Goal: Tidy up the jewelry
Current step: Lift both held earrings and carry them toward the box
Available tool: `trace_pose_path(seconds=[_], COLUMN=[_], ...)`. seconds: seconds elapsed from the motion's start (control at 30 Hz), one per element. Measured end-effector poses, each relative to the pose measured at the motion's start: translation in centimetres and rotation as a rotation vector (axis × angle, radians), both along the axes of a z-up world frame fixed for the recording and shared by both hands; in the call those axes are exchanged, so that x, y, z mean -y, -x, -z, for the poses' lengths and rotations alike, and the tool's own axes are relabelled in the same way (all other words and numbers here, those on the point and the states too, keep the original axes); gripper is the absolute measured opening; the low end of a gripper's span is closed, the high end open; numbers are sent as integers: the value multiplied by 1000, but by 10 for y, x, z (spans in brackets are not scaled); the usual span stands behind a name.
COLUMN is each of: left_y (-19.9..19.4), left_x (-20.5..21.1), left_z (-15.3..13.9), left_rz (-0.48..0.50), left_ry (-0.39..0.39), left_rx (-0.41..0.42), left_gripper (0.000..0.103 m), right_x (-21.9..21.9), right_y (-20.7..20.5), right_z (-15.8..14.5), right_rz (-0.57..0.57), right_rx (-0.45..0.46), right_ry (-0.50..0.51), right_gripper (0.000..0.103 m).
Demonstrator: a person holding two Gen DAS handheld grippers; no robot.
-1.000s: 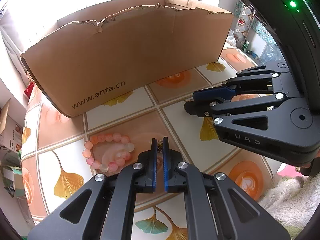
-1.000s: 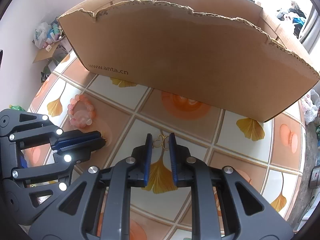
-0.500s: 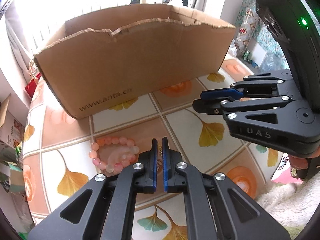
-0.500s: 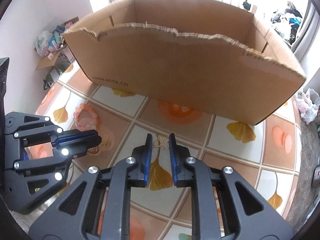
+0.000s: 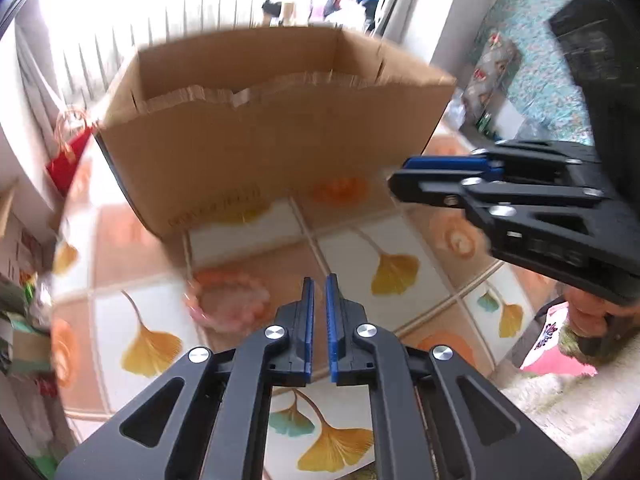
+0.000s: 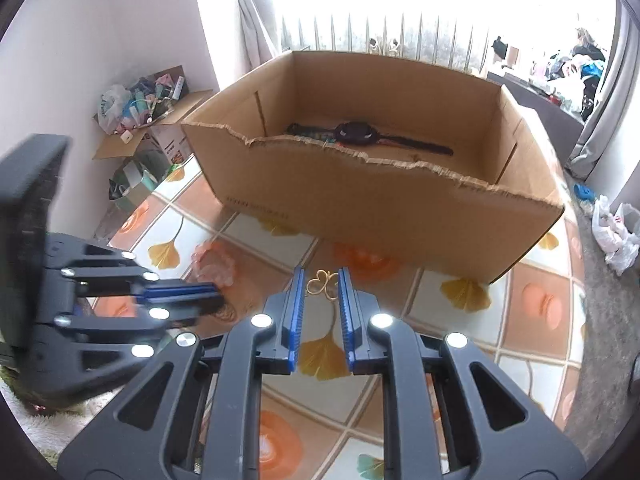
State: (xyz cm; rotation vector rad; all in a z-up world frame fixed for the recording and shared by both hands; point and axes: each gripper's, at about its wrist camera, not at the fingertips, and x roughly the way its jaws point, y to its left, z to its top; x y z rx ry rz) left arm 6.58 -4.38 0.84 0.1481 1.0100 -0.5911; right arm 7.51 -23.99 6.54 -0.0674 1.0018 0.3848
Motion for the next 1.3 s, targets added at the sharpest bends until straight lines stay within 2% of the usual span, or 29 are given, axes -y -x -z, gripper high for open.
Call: trace_pose_path(seconds=[0.1,0.4,0.43,0.5,0.63,0.8,1.0,1.2,1.3], left_y=[-5,-18,-20,-24,-26,-28,-26,-34,-55], left_x=[10,33,35,35,39,32,11,0,1], left_z=[13,19,19,21,21,4,-47,-118,-135], left_rz=[11,62,68,78,116,116,74,52,40], left_ry=[-35,-166,-179,-217,-269,-198,-89,57,107], left_rx=[-38,-72,-79,-81,-94,-110,-78,71,126], left_gripper=[15,15,14,6,4,3,3,3,3], right_x=[-3,10,12,16,24,35,48,57,61], right_y=[5,6,6,4,2,-1,0,-12,-30], right_z=[5,21,22,24,26,28,14,-34,-55], right_rz=[5,54,57,58,69,86,88,42,24], right_rx=[-11,-38,-40,-41,-35,-37,2,113,175], right_ry=[-13,-80,-88,-102,-133,-168,-206,-256,-261], right_gripper=[16,16,16,16,16,16,16,16,16])
